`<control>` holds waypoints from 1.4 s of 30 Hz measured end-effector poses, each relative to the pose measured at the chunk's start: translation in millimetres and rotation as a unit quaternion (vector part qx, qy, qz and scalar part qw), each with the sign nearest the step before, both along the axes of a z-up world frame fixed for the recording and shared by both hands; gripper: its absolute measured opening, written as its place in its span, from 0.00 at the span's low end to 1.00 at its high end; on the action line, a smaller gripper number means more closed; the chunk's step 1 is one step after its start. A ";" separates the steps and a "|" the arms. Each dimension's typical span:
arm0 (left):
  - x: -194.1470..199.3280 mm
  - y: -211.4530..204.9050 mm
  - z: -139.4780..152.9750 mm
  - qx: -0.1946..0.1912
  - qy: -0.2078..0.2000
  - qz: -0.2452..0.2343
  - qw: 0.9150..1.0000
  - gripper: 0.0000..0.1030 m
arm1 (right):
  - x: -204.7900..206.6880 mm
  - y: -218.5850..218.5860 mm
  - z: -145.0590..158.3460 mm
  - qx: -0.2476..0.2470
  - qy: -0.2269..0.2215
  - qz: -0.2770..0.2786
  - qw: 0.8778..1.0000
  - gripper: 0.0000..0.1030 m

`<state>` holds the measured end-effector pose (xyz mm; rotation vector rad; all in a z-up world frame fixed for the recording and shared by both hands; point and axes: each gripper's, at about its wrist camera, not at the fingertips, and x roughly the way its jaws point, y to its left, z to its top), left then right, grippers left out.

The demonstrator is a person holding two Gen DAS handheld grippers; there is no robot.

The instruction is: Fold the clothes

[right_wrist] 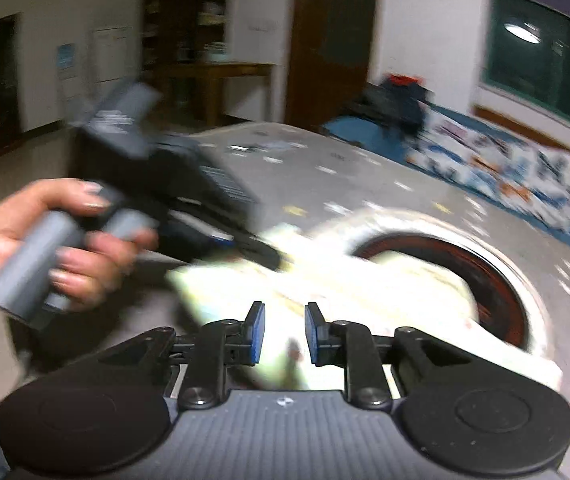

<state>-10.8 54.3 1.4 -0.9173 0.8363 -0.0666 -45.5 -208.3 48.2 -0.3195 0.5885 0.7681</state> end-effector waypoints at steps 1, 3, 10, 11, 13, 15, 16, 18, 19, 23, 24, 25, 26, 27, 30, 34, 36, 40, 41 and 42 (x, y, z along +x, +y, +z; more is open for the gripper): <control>-0.2 -0.3 0.2 0.003 0.000 -0.001 1.000 0.11 | 7.9 -12.2 -2.0 0.000 0.005 -0.023 1.000 0.19; -0.2 -1.0 0.7 0.010 -0.003 -0.005 1.000 0.11 | 25.8 -38.2 -5.2 -0.002 0.012 -0.076 0.997 0.19; 4.2 -7.7 5.9 0.044 -0.008 -0.020 0.999 0.12 | 83.8 -115.0 -16.5 0.022 0.045 -0.229 0.972 0.24; 4.8 -8.1 6.4 0.047 -0.009 -0.022 0.999 0.12 | 90.5 -123.2 -19.4 0.028 0.050 -0.243 0.968 0.27; 5.7 -8.5 7.2 0.053 -0.009 -0.026 0.998 0.12 | 98.6 -136.6 -27.1 0.043 0.062 -0.263 0.962 0.32; 6.3 -9.0 8.2 0.058 -0.010 -0.030 0.998 0.12 | 105.0 -140.8 -32.9 0.047 0.064 -0.274 0.958 0.36; 6.6 -9.4 8.8 0.062 -0.010 -0.032 0.998 0.12 | 108.2 -141.3 -35.4 0.049 0.065 -0.278 0.957 0.37; 7.2 -10.3 10.0 0.070 -0.011 -0.037 0.997 0.12 | 111.4 -140.5 -38.7 0.053 0.069 -0.281 0.956 0.38; 7.6 -11.0 10.6 0.074 -0.012 -0.038 0.996 0.12 | 112.6 -140.4 -39.7 0.056 0.071 -0.281 0.956 0.37; 8.5 -16.2 15.9 0.095 -0.021 -0.048 0.994 0.11 | 112.6 -135.8 -39.9 0.069 0.074 -0.277 0.956 0.14; 8.8 -17.5 17.3 0.101 -0.023 -0.051 0.993 0.10 | 112.0 -135.2 -39.6 0.072 0.075 -0.277 0.955 0.11; 8.7 -19.2 19.9 0.106 -0.027 -0.054 0.993 0.09 | 110.4 -134.2 -38.3 0.073 0.073 -0.278 0.955 0.09; 8.8 -20.9 23.5 0.111 -0.034 -0.057 0.992 0.09 | 108.4 -133.4 -36.6 0.075 0.071 -0.279 0.955 0.08; 9.1 -23.1 28.0 0.117 -0.041 -0.062 0.990 0.09 | 105.6 -133.2 -33.9 0.079 0.065 -0.279 0.955 0.07; 10.2 -32.0 44.1 0.139 -0.065 -0.078 0.985 0.08 | 94.5 -134.3 -20.5 0.088 0.042 -0.278 0.956 0.06; 17.8 -52.6 62.8 0.153 -0.091 -0.104 0.978 0.08 | 79.7 -139.4 1.8 0.095 0.010 -0.283 0.954 0.05; 22.5 -64.2 71.1 0.159 -0.103 -0.118 0.975 0.07 | 74.4 -145.0 11.8 0.093 -0.003 -0.290 0.952 0.05; 38.3 -94.5 81.3 0.163 -0.116 -0.145 0.969 0.07 | 67.9 -164.1 27.3 0.085 -0.027 -0.310 0.947 0.05; 43.3 -103.2 83.1 0.163 -0.119 -0.151 0.968 0.07 | 66.9 -170.5 30.7 0.082 -0.033 -0.316 0.945 0.05; 48.3 -112.0 85.0 0.162 -0.121 -0.158 0.967 0.07 | 66.2 -177.4 33.7 0.078 -0.039 -0.323 0.942 0.04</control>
